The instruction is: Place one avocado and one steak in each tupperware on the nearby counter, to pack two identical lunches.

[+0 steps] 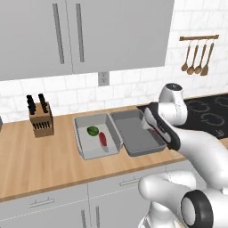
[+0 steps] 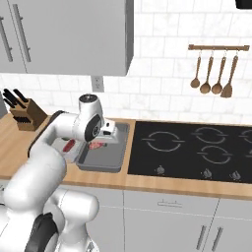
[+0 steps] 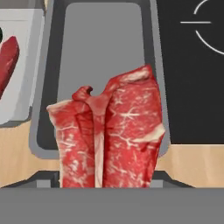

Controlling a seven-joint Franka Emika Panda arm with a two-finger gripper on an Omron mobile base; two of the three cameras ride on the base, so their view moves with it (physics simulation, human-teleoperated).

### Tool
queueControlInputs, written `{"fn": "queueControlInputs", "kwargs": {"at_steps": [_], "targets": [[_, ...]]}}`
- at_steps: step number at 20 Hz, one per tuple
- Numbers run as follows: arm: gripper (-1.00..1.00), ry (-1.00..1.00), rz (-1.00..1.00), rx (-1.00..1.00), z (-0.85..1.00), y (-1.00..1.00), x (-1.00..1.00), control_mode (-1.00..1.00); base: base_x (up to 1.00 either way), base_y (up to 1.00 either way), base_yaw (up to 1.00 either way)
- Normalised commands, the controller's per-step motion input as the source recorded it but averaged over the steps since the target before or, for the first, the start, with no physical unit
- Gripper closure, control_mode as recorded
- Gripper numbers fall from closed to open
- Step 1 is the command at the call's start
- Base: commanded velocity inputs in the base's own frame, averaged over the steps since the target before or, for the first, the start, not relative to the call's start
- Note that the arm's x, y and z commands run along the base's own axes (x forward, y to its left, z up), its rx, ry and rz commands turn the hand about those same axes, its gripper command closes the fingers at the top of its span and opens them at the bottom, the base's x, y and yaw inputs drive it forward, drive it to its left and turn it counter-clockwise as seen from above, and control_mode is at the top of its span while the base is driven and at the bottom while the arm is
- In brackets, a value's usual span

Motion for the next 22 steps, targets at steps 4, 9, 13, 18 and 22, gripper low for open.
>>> {"fn": "queueControlInputs", "kwargs": {"at_steps": [4, 9, 13, 18, 22], "targets": [[1.0, 0.0, 0.04, 0.0, -0.58, -0.22, 1.0, -1.0, 0.0, 0.0, 0.0], [1.0, -0.01, 0.04, 0.0, -0.58, -0.09, 0.82, -1.0, 0.0, 0.0, 0.0], [1.0, -0.01, 0.01, 0.0, -0.25, 0.02, 0.08, -1.0, 0.0, 0.0, 0.0], [-1.0, 0.01, 0.0, -0.02, -0.18, 0.3, 0.03, -1.0, 0.0, 0.0, 0.0], [-1.0, 0.0, 0.0, 0.0, -0.12, 0.08, 0.16, -1.0, 0.0, 0.0, 0.0]]}}
